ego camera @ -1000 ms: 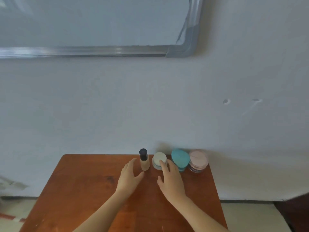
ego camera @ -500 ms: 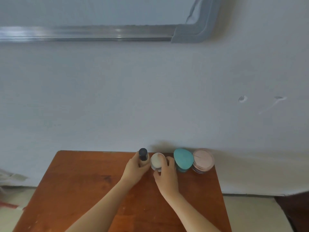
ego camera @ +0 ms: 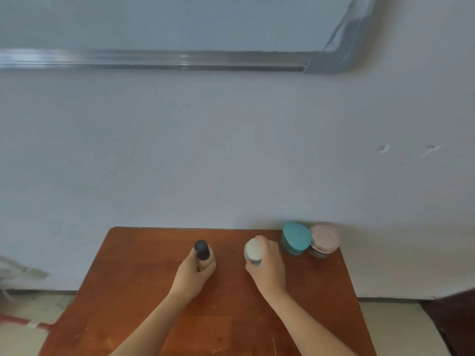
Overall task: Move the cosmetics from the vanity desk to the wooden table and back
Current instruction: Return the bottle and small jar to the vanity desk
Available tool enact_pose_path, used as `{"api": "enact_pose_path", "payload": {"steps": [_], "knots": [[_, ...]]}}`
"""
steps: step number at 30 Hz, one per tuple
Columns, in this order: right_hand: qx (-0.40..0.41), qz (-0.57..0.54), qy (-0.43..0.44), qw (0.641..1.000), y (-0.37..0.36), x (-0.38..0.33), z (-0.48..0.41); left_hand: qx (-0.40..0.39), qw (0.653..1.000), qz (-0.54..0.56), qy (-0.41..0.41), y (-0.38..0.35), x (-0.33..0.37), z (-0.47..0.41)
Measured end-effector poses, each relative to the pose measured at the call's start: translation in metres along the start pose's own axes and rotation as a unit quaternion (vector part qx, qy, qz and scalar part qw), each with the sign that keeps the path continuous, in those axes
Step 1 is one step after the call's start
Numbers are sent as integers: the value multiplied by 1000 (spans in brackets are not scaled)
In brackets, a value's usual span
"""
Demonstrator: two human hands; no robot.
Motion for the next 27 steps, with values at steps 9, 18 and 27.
{"api": "enact_pose_path", "payload": {"steps": [9,18,27], "knots": [[13,20,38,999,3,-69,45,-47,994,44,-88,74,-13,10],[138,72,-83,984,33,-144,169,-229,944,9,-236,115,-9,54],[363,125,-310,870,158,-145,397,-440,816,6,-374,31,14,232]]}}
Point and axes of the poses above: each hand's wrist, its own z-axis away from the middle knuckle, its own y-axis out of the back of the hand, x = y × z, the point moved 3 cm from there along -z, towards the middle knuckle, and after that the axes turned 6 degrees about x, right-handed, at the moved point
